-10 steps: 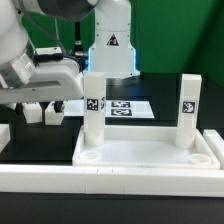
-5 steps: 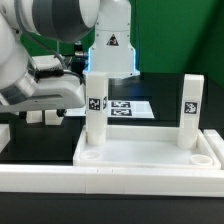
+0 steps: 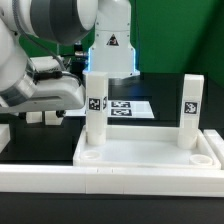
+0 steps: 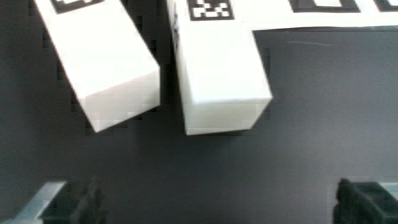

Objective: Assemble desk

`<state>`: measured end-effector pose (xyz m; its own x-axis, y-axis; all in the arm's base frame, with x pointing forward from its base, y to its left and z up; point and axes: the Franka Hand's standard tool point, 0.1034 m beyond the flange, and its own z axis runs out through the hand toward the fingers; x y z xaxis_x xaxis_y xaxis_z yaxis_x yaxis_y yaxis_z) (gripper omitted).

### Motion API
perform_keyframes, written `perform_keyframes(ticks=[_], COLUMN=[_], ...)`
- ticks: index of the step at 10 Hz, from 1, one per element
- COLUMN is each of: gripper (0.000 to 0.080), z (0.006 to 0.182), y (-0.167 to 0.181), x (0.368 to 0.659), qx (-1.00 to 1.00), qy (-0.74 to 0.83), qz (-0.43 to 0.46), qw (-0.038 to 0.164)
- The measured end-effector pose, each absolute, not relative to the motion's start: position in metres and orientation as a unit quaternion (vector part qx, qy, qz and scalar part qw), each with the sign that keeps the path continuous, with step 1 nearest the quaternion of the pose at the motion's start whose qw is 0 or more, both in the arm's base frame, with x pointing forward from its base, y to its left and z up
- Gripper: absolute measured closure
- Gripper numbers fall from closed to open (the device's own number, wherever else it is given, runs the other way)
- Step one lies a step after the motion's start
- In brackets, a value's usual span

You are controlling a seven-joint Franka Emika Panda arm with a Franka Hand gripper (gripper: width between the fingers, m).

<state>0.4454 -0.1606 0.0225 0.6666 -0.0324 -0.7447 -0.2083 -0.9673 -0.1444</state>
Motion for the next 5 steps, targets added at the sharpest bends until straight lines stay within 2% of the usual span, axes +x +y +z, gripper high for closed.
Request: perform_keyframes(ticks=[1,5], gripper=[0.0151,0.0151], z=[0.0195,0.0112], y=[-0.1591,-0.1568], x=[0.4385,0.4318], qx=[-0.893,-0.888], qy=[0.064,0.064], qz=[0.431,0.441], qw=[0.113,0.113])
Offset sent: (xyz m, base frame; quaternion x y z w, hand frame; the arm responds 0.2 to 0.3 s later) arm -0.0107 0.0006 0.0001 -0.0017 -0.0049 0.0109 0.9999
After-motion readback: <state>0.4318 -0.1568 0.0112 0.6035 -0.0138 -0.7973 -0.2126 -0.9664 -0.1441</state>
